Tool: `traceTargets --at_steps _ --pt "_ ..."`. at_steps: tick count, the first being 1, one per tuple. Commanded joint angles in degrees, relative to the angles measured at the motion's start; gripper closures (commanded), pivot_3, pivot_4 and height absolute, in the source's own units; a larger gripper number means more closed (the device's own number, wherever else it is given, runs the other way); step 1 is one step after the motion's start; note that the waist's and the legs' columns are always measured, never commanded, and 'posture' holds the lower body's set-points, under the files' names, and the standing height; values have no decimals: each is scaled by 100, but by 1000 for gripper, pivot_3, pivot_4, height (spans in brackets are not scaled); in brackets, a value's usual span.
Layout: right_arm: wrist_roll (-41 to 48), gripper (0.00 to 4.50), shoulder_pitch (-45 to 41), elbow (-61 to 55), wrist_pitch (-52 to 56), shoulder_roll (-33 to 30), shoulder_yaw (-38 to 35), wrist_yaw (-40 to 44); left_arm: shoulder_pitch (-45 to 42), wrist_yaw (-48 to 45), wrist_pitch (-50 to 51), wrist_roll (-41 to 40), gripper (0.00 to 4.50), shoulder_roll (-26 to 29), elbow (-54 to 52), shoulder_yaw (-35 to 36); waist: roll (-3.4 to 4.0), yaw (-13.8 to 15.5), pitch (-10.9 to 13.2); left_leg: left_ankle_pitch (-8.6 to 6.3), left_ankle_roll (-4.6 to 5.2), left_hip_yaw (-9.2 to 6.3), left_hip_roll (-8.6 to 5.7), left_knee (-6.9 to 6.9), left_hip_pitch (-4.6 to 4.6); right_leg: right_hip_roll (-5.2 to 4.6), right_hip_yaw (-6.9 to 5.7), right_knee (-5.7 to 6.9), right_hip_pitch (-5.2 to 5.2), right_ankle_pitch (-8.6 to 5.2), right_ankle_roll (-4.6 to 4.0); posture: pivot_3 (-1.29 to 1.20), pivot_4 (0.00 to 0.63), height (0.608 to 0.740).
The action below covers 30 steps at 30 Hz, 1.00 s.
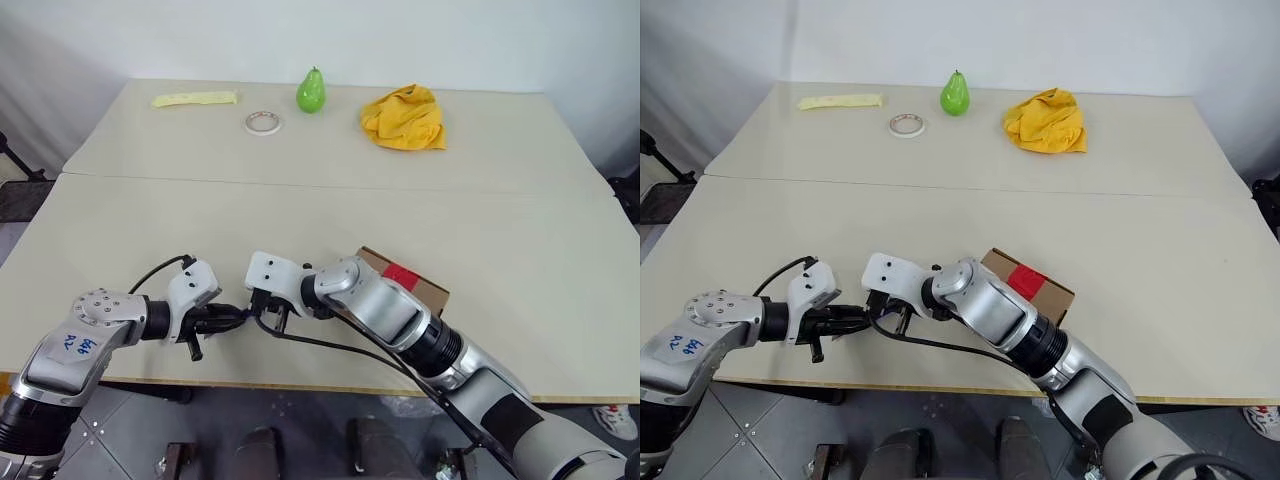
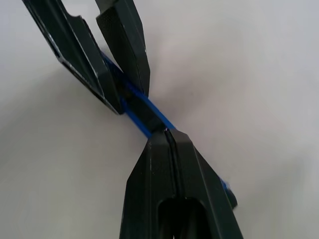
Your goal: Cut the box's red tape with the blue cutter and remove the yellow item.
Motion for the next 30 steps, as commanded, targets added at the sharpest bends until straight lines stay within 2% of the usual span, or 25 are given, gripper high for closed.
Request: traceTargets --at_steps 1,15,20,23,26,30 --pt "-19 4494 -46 192 -159 191 131 53 56 56 78 87 4046 9 -46 -94 0 -7 0 1 -1 3 1 -1 7 0 0 2 4 0 -1 0 150 740" --pt "-95 4494 -22 377 -302 397 27 83 19 142 105 93 4046 -81 -43 -99 1 -14 0 12 -7 10 9 -10 28 0 -1 5 12 9 -18 0 150 740" --pt "100 4494 -109 -148 74 200 -787 -76 -5 213 -148 125 4046 -194 119 47 1 18 1 13 -7 9 8 -9 24 -4 -2 2 11 9 -18 0 150 740" --pt "498 4494 -168 -852 794 -103 -1723 -51 3 364 -816 160 4046 -442 367 352 4 40 3 13 -7 5 6 -10 13 -11 -8 -5 6 10 -18 0 150 740" --pt "942 3906 -252 -1439 1524 -661 -2405 131 -145 568 -1679 225 4046 -846 645 564 3 86 3 13 -4 0 7 -5 -16 -11 -20 -9 -12 13 -15 0 150 740" --pt "1280 2577 -455 -1604 2191 -1186 -3051 43 -524 664 -2595 325 4046 -1297 952 567 4 144 4 7 -3 5 9 -11 -17 -8 -37 -18 -13 13 -14 0 150 740"
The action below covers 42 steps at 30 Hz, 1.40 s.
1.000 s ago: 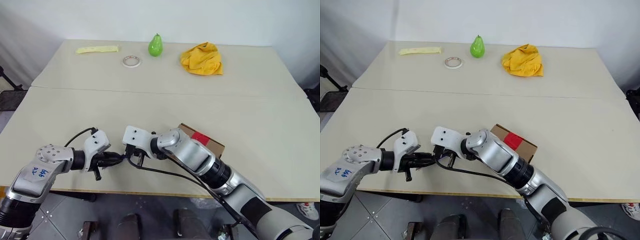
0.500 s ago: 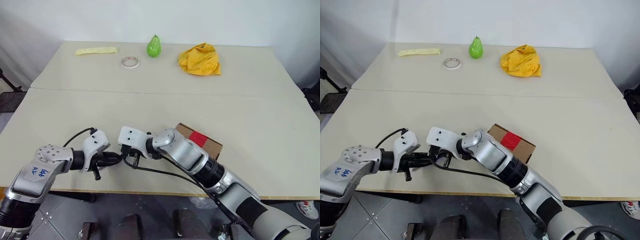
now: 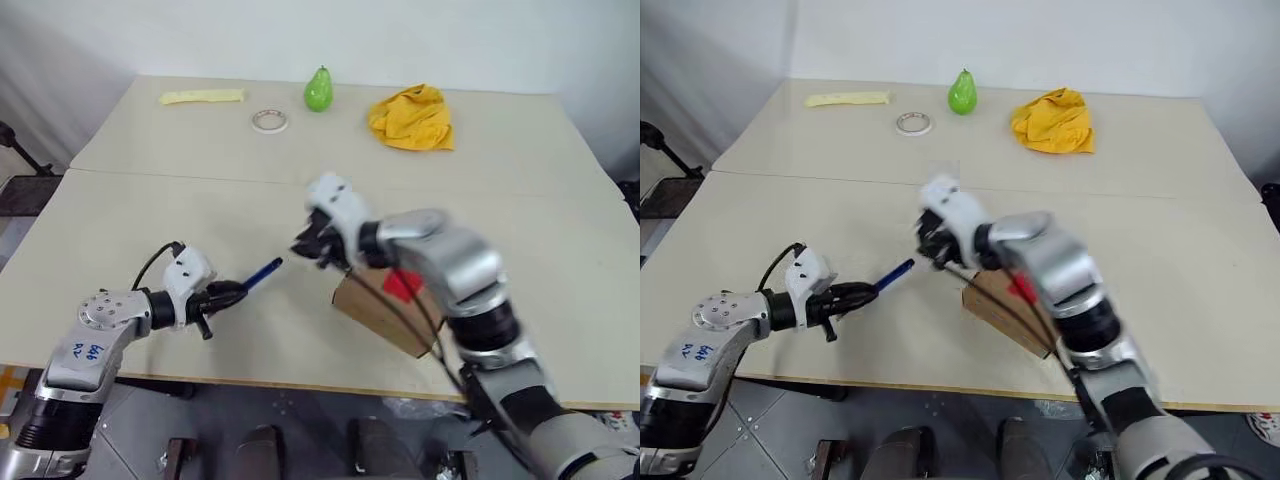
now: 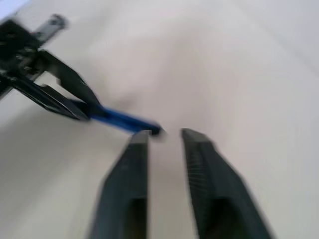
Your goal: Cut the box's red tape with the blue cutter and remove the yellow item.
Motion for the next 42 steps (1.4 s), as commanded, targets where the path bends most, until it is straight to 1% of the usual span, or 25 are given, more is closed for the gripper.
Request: traceTargets --at_steps 1,5,7,8,13,18,20,23,27,32,33,34,36,42 --pt "358 2265 -258 -240 508 -212 -485 -57 -335 56 -913 97 4046 -261 87 99 3 -11 1 0 0 5 1 0 0 5 -1 -2 -1 0 0 0 150 740" --pt "653 882 -637 203 802 -631 -814 28 -740 145 -1911 252 4046 -745 296 -5 9 -8 6 -1 1 27 -5 2 0 19 -1 12 -2 2 4 0 150 740" --pt "781 203 -962 572 921 -686 -997 -11 -935 107 -2276 361 4046 -911 448 -131 10 -5 7 -3 5 36 -10 11 -1 24 -5 12 -1 5 10 0 150 740" --pt "847 24 -1138 757 987 -702 -1079 -16 -1021 73 -2450 417 4046 -975 538 -200 10 -8 7 -3 6 44 -11 12 -1 24 -6 12 -1 6 12 0 150 740" --pt "1213 24 -1692 1345 1166 -778 -1221 86 -1293 -63 -3144 656 4046 -1129 988 -443 11 -9 8 -8 14 80 -8 26 -1 27 -7 13 -2 9 17 0 150 740" --pt "1567 24 -1852 1533 1345 -868 -917 297 -1422 -139 -3655 823 4046 -1225 1335 -628 11 5 8 -10 17 102 -2 32 -5 21 -18 12 -1 13 24 0 150 740" --pt "1612 24 -1886 1648 1494 -819 -808 227 -1464 -125 -3795 857 4046 -1262 1411 -635 11 0 8 -10 18 108 -1 36 -7 17 -22 12 -1 14 27 0 150 740" --pt "1641 24 -1946 1810 1549 -738 -729 125 -1494 -98 -3878 877 4046 -1300 1456 -638 12 1 8 -20 35 116 1 45 -8 14 -27 13 -2 15 27 0 150 740" --pt "1716 24 -1963 1932 1482 -751 -454 214 -1535 -36 -3976 902 4046 -1352 1504 -634 14 0 9 -36 50 124 2 77 -12 12 -35 19 -1 15 27 0 150 740" --pt "1805 24 -1990 2033 1431 -758 -338 242 -1560 0 -4026 927 4046 -1373 1528 -634 14 3 9 -43 58 137 3 90 -13 4 -40 19 0 16 31 0 150 740" --pt "1811 416 -2000 2072 1412 -743 -340 236 -1565 8 -4025 930 4046 -1379 1525 -635 14 4 9 -43 59 137 3 90 -13 4 -40 18 -1 17 31 0 150 740" --pt "1825 618 -2006 2097 1390 -732 -339 244 -1567 19 -4019 929 4046 -1387 1521 -633 14 4 9 -43 59 137 3 91 -13 4 -40 19 0 17 32 0 150 740" --pt "1840 1286 -2022 2137 1357 -721 -336 238 -1562 26 -4014 926 4046 -1393 1510 -636 14 2 9 -43 58 138 4 91 -13 4 -40 19 -1 17 32 0 150 740" --pt "1873 3391 -2033 2153 1342 -745 -281 218 -1563 50 -4009 931 4046 -1399 1489 -638 14 3 9 -43 59 139 4 91 -13 4 -40 19 -1 17 32 0 150 740"
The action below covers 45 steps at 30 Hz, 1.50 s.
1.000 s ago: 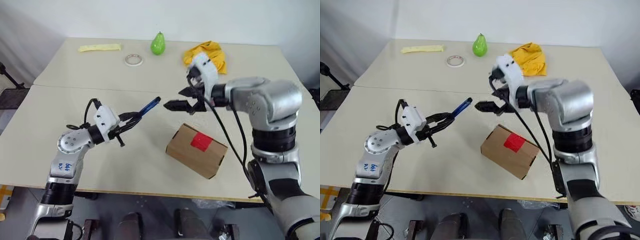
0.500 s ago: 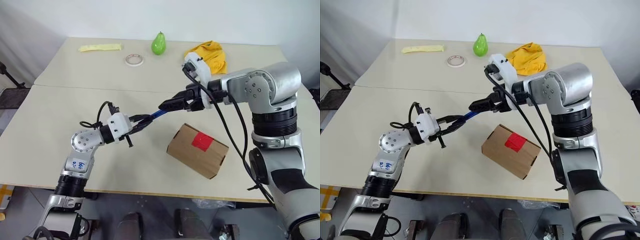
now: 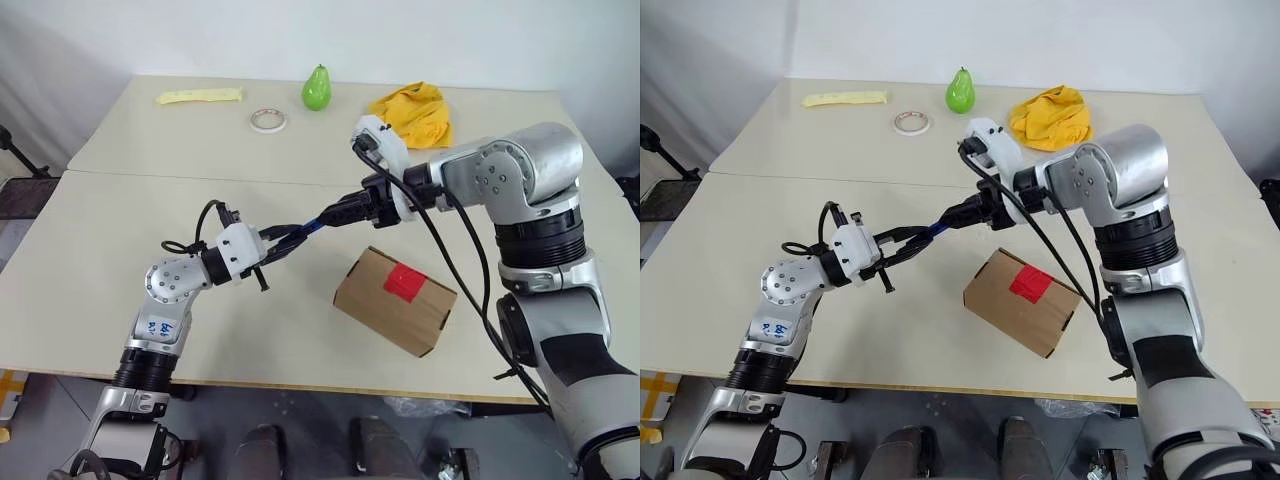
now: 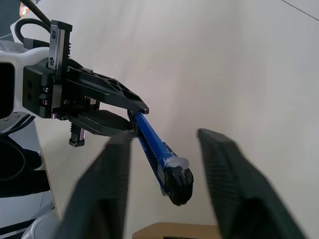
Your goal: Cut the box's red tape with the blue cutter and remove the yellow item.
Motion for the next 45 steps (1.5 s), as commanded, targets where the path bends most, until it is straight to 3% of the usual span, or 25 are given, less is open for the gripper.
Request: traceTargets --at_steps 1,3,9,14,22,23,29,35,38,45 --pt "99 3641 -136 -154 -79 -23 9 19 -94 74 -95 -7 4046 -18 -134 21 0 -1 0 0 0 0 0 0 0 0 0 0 0 0 0 0 150 740" --pt "151 4300 -92 -263 -78 -46 31 17 -119 138 -41 -15 4046 -48 -131 58 0 0 0 0 0 1 0 0 0 1 -2 0 0 0 0 0 150 740" --pt "266 4359 34 -581 66 -33 -110 -103 -145 310 196 40 4046 -68 -137 101 0 4 0 -1 1 1 1 1 0 -5 -7 0 0 1 1 0 150 740" --pt "274 4359 234 -957 44 -122 -403 -383 -29 371 1988 -263 2540 123 -578 213 0 -3 0 -2 3 -1 0 1 0 -6 -10 2 0 1 2 0 150 740" --pt "257 4359 445 -1348 82 -333 -1317 -1001 185 -295 4212 -1835 40 1025 -1099 1196 8 -5 6 -3 0 -10 5 -2 1 -7 -11 4 -3 1 1 0 150 740" --pt "262 4359 479 -1422 116 -376 -1468 -1072 249 -437 4467 -2032 3 1123 -1208 1237 9 -6 6 -3 0 -9 5 -3 0 -7 -10 1 -2 1 2 0 150 740" --pt "352 4359 698 -1806 355 -455 -1974 -1365 251 -333 5129 -2460 0 906 -1827 1055 9 20 7 -8 5 -29 -1 -1 -1 -17 -10 -8 3 4 6 0 150 740" --pt "479 4359 1033 -2491 714 -575 -2788 -1597 -128 159 5591 -2701 0 -85 -2408 429 9 34 8 -9 6 -28 -4 1 -1 -14 -6 -9 5 7 13 0 150 740" --pt "710 4359 1372 -2944 770 -736 -3193 -1700 -380 442 5893 -2819 580 -561 -2396 246 9 42 8 -9 6 -28 -6 2 -1 -12 -2 -13 7 10 17 0 150 740" --pt "1447 4359 2175 -3715 770 -1173 -3878 -2084 -698 398 6304 -2691 2659 -810 -2450 -553 25 6 18 -8 6 -17 -19 4 14 9 29 -12 8 10 17 0 150 740"
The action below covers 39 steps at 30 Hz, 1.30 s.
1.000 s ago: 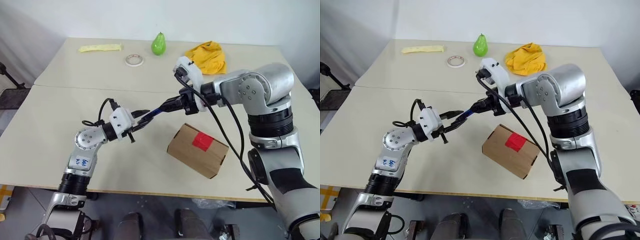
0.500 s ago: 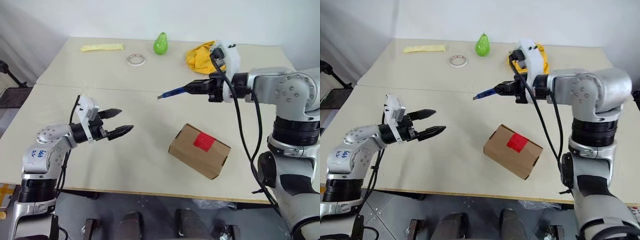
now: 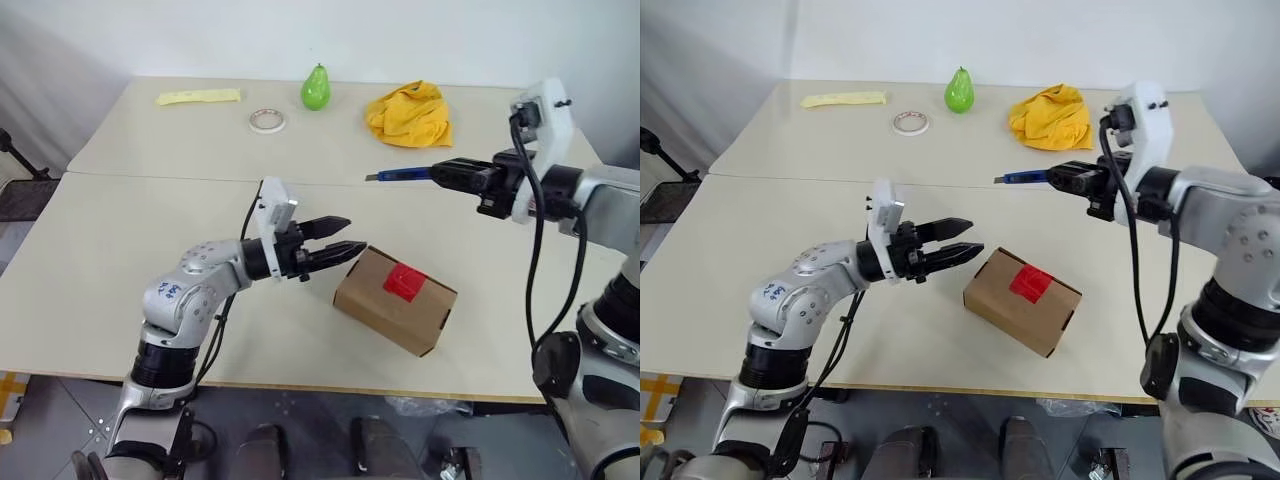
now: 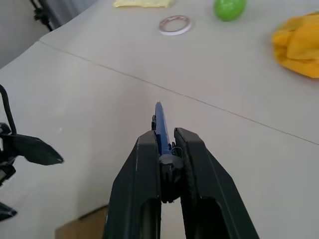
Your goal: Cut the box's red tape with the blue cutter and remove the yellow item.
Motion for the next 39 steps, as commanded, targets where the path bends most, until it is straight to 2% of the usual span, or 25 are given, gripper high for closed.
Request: traceTargets --at_steps 1,6,10,17,39 --pt "485 4359 181 -468 29 -279 -433 -266 -51 -119 125 61 2934 28 -197 -413 5 2 4 0 0 3 -2 2 0 0 7 -1 -1 0 0 0 150 740" --pt "1398 4359 688 -885 29 -803 -765 -482 -151 -112 639 335 4437 458 -407 -995 10 17 7 1 3 7 -5 4 1 5 23 -27 0 1 0 0 150 740" --pt "2301 4359 1049 -1033 29 -1180 -685 -635 -191 0 889 451 4473 557 -362 -1141 11 17 8 -1 6 10 -5 4 0 4 32 -34 0 4 6 0 150 740" --pt "3095 4359 1314 -971 29 -1579 -542 -948 -281 -53 761 659 4473 389 -77 -1227 10 34 9 -2 18 9 -12 12 -1 0 35 -40 6 8 12 0 150 740" --pt "2960 4359 1948 -897 -482 -2315 292 -786 -513 -408 773 799 4473 281 230 -1300 10 133 9 -3 20 10 -17 14 -2 0 38 -46 6 9 15 0 150 740"
